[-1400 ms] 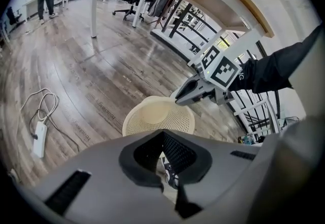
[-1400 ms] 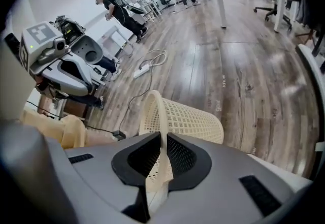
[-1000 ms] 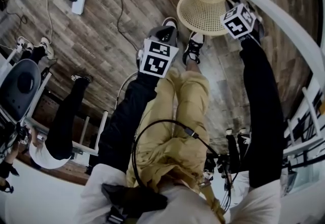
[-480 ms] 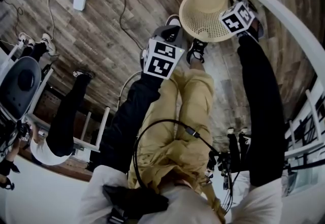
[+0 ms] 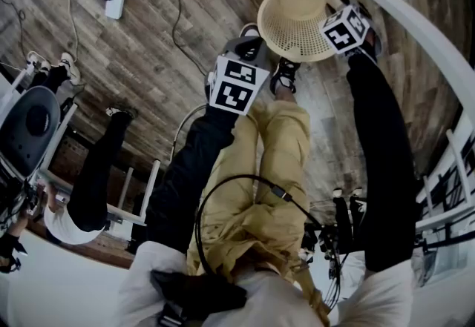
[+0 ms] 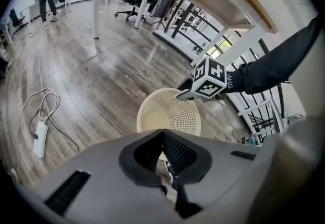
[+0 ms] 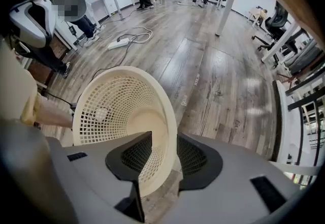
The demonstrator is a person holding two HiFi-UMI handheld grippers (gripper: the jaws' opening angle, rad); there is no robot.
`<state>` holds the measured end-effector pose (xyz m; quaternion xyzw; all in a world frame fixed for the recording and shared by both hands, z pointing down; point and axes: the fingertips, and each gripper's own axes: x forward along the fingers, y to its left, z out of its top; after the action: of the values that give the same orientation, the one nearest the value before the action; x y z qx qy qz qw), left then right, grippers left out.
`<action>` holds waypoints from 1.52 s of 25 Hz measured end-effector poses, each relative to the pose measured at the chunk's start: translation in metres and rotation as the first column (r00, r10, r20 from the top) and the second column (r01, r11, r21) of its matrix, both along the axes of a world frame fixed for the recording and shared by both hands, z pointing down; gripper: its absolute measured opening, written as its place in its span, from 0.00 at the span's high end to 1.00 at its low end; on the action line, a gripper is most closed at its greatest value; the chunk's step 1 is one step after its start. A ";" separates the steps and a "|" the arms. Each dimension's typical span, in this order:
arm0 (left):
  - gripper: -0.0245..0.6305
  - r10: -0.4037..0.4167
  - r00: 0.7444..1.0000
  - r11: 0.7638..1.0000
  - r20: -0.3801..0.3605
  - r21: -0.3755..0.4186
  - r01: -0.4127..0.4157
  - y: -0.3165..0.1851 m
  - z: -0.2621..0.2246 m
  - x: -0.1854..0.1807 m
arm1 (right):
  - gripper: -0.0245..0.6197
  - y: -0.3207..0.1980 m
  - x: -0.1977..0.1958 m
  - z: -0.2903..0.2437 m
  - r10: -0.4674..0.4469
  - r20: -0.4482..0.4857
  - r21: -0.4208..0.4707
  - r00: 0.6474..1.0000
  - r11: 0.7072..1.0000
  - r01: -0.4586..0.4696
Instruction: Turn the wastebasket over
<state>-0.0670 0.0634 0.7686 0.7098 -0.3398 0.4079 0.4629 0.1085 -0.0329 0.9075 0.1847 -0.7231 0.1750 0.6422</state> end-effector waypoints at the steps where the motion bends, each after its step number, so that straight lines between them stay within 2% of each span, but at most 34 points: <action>1: 0.96 0.004 1.000 1.000 -0.001 0.002 -0.004 0.000 -0.001 0.001 | 0.73 0.002 0.000 -0.001 0.019 0.011 -0.006 1.000 1.000 -0.019; 2: 0.96 0.008 1.000 1.000 -0.002 0.004 -0.008 0.000 -0.002 0.003 | 0.70 0.002 0.000 -0.002 0.047 0.024 -0.012 0.999 0.999 -0.047; 4: 0.96 0.015 1.000 1.000 -0.003 0.007 -0.015 0.003 -0.005 0.006 | 0.54 0.003 0.001 -0.004 0.116 0.053 -0.024 0.992 0.993 -0.115; 6: 0.96 0.021 1.000 1.000 -0.001 0.009 -0.021 0.006 -0.007 0.008 | 0.53 0.002 0.004 -0.008 0.154 0.066 -0.027 0.986 0.988 -0.153; 12: 0.96 0.022 1.000 0.999 0.006 0.024 -0.022 0.009 -0.014 0.011 | 0.53 -0.001 0.008 -0.027 0.149 0.083 0.021 0.985 0.988 -0.151; 16: 0.96 0.033 0.999 0.999 0.006 0.031 -0.033 0.014 -0.027 0.016 | 0.54 -0.003 -0.003 -0.060 0.115 0.116 0.070 0.987 0.990 -0.124; 21: 0.96 0.053 0.999 0.997 0.004 0.054 -0.053 0.015 -0.058 0.028 | 0.54 0.021 -0.010 -0.102 0.138 0.140 0.077 0.980 0.986 -0.150; 23: 0.96 0.051 0.999 0.997 -0.001 0.059 -0.051 0.017 -0.075 0.032 | 0.62 0.034 -0.016 -0.128 0.149 0.155 0.075 0.977 0.984 -0.162; 26: 0.96 0.036 0.999 0.997 -0.007 0.074 -0.035 0.015 -0.101 0.033 | 0.85 0.044 -0.025 -0.176 0.154 0.180 0.109 0.972 0.978 -0.175; 28: 0.96 0.035 0.999 0.995 -0.007 0.089 -0.034 0.013 -0.118 0.032 | 0.93 0.043 -0.031 -0.208 0.143 0.211 0.143 0.967 0.974 -0.175; 33: 0.96 0.039 0.999 0.992 -0.003 0.122 -0.038 0.010 -0.159 0.033 | 0.93 0.041 -0.036 -0.277 0.174 0.284 0.188 0.943 0.954 -0.232; 38: 0.96 0.054 0.998 0.987 0.019 0.151 -0.057 0.009 -0.205 0.025 | 0.93 0.046 -0.043 -0.347 0.244 0.360 0.182 0.901 0.929 -0.324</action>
<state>-0.0416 0.0724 0.5634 0.7491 -0.3534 0.3989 0.3935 0.0657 0.0127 0.5604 0.3319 -0.8013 0.2081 0.4522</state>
